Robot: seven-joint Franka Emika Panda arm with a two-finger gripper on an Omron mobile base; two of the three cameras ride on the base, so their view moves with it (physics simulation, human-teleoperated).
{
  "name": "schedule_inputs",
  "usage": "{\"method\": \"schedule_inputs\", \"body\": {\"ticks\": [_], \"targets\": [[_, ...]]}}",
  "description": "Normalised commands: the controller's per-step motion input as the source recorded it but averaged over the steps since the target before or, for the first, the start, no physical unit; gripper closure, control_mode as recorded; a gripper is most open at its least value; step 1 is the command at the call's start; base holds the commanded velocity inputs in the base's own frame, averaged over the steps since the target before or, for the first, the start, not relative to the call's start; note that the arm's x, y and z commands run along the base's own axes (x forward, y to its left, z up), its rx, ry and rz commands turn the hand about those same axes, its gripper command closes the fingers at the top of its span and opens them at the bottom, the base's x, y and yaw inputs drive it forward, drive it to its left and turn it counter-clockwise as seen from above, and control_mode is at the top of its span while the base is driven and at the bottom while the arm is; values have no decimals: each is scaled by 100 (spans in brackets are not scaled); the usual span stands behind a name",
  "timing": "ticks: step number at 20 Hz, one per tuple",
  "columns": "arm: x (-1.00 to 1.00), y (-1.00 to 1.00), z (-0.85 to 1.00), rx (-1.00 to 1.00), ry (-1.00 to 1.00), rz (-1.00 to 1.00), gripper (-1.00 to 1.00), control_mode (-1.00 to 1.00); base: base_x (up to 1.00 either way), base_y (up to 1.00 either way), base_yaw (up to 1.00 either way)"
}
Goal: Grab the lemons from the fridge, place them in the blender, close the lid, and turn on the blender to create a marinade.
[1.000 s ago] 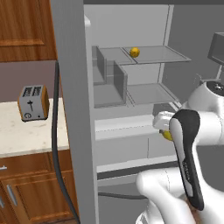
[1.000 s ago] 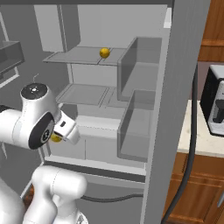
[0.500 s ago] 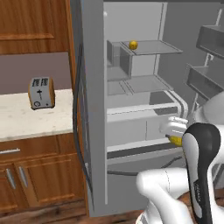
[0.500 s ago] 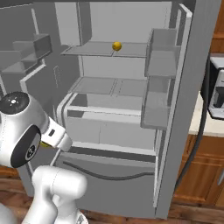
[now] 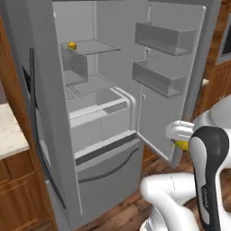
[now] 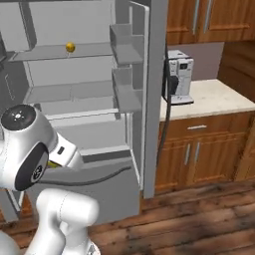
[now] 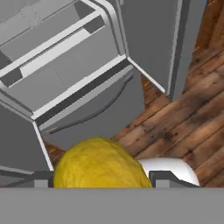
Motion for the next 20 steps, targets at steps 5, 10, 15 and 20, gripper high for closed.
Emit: {"method": "schedule_inputs", "body": {"ticks": [5,10,15,20], "targets": [[0,0,0,0,0,0,100,100,-54,0,-87],[0,0,0,0,0,0,100,100,-13,0,-95],[0,0,0,0,0,0,100,100,0,-3,-94],[0,0,0,0,0,0,100,100,0,-6,-86]]}}
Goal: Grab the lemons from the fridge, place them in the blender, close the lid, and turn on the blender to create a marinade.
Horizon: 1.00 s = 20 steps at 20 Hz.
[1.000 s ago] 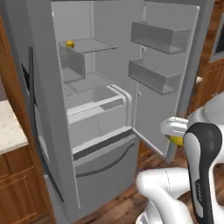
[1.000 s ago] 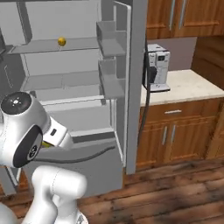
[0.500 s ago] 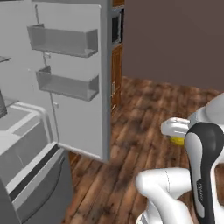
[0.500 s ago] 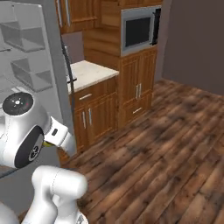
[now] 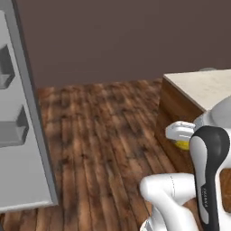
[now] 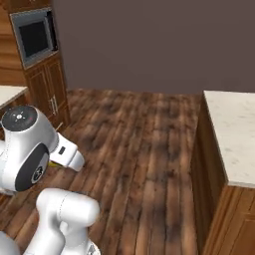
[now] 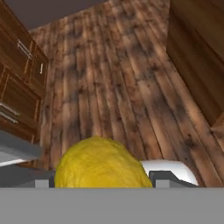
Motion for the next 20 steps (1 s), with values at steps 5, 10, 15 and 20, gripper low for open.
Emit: {"method": "schedule_inputs", "body": {"ticks": [5,10,15,20], "targets": [[0,0,0,0,0,0,100,100,10,-21,-71],[0,0,0,0,0,0,100,100,38,-44,-54],[0,0,0,0,0,0,100,100,47,-81,-36],[0,0,0,0,0,0,100,100,58,-94,-22]]}}
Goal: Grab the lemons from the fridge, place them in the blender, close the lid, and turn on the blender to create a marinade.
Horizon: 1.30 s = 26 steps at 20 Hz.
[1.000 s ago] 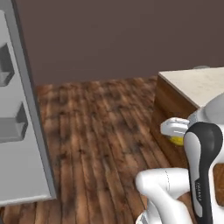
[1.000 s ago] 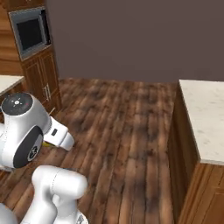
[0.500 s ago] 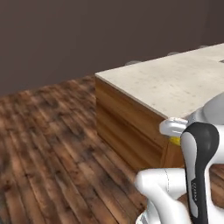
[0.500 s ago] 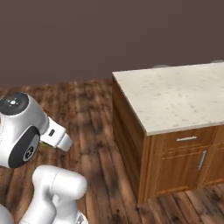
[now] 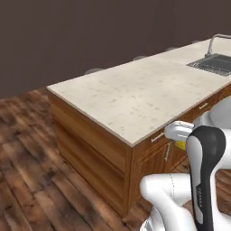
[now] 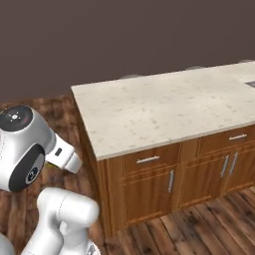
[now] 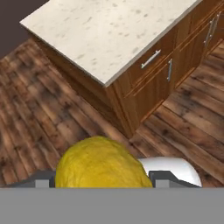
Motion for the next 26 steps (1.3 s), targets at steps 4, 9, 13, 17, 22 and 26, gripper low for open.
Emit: {"method": "schedule_inputs", "body": {"ticks": [4,9,13,17,22,26], "targets": [[0,0,0,0,0,0,100,100,60,-85,-24],[0,0,0,0,0,0,100,100,59,-44,-45],[0,0,0,0,0,0,100,100,67,-37,-50],[0,0,0,0,0,0,100,100,100,-73,-31],[0,0,0,0,0,0,100,100,100,-93,-10],[0,0,0,0,0,0,100,100,100,-95,0]]}}
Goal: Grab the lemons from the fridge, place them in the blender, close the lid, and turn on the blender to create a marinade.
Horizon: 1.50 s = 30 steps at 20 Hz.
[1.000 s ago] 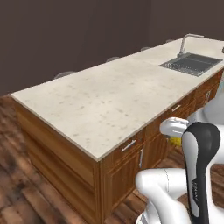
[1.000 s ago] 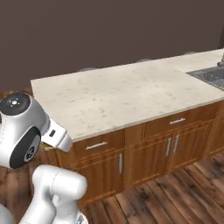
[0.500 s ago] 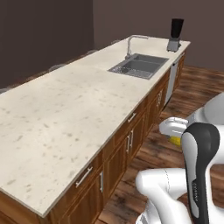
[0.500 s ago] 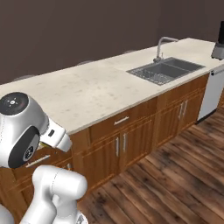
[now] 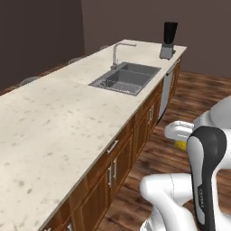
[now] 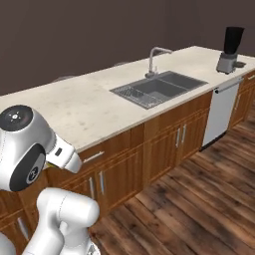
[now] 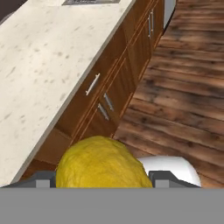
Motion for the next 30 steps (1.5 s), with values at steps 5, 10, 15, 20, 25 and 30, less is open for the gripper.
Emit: {"method": "schedule_inputs", "body": {"ticks": [5,10,15,20,25,30], "targets": [[0,0,0,0,0,0,100,100,100,-100,0],[0,0,0,0,0,0,100,100,100,-100,3],[0,0,0,0,0,0,100,100,100,-100,5],[0,0,0,0,0,0,100,100,100,-100,8],[0,0,0,0,0,0,100,100,100,-100,8],[0,0,0,0,0,0,100,100,100,-100,8]]}}
